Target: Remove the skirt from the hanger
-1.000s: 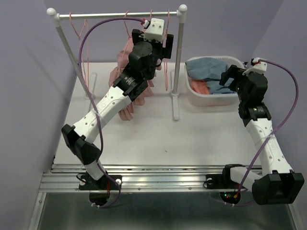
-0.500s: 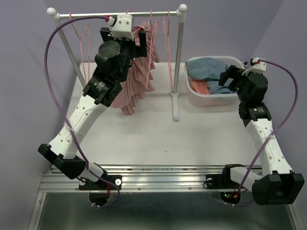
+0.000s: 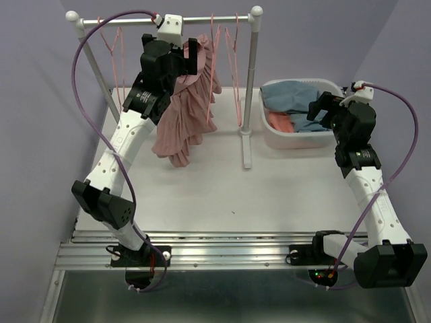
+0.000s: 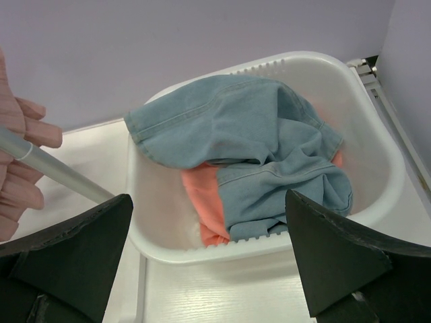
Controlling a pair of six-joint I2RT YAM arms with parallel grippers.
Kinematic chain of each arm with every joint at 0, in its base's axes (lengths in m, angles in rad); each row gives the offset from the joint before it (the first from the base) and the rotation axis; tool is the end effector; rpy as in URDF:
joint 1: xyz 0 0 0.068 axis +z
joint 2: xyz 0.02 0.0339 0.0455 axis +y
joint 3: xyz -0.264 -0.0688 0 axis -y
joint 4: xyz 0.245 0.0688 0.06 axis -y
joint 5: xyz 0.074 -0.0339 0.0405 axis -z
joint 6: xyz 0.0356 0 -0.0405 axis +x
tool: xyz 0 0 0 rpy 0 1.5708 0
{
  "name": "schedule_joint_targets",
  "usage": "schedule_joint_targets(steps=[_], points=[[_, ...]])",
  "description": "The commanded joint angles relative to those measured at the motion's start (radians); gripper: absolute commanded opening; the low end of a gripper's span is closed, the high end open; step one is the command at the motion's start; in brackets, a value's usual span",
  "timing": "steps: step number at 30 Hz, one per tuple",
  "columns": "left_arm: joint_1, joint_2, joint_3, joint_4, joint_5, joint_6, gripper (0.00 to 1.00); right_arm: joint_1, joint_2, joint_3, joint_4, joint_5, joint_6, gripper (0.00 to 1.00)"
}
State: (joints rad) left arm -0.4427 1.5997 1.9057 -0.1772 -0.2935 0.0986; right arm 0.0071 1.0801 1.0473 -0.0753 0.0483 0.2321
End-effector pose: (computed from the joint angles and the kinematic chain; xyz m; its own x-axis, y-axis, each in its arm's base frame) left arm 0.3210 -0.1408 0.5223 0.1303 0.0425 -0.9906 0.1387 0.9885 0.0606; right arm 0.2514 0.0001 0.3865 -0.0956 0.2291 -0.9687 0.0646 0.9725 0.2236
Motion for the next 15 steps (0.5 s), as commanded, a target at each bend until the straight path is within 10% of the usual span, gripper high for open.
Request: schedule_joint_targets(steps=[1, 9, 15], points=[[0.028, 0.052, 0.084, -0.025, 0.022, -0.016, 0.97, -0.006, -0.031, 0.003, 0.031, 0.002, -0.013, 1.00], [0.041, 0.077, 0.052, 0.001, 0.027, -0.017, 0.71, -0.006, -0.040, 0.000, 0.035, 0.018, -0.016, 1.00], [0.039, 0.068, 0.041, 0.019, 0.040, -0.025, 0.15, -0.006, -0.045, -0.006, 0.043, 0.012, -0.014, 1.00]])
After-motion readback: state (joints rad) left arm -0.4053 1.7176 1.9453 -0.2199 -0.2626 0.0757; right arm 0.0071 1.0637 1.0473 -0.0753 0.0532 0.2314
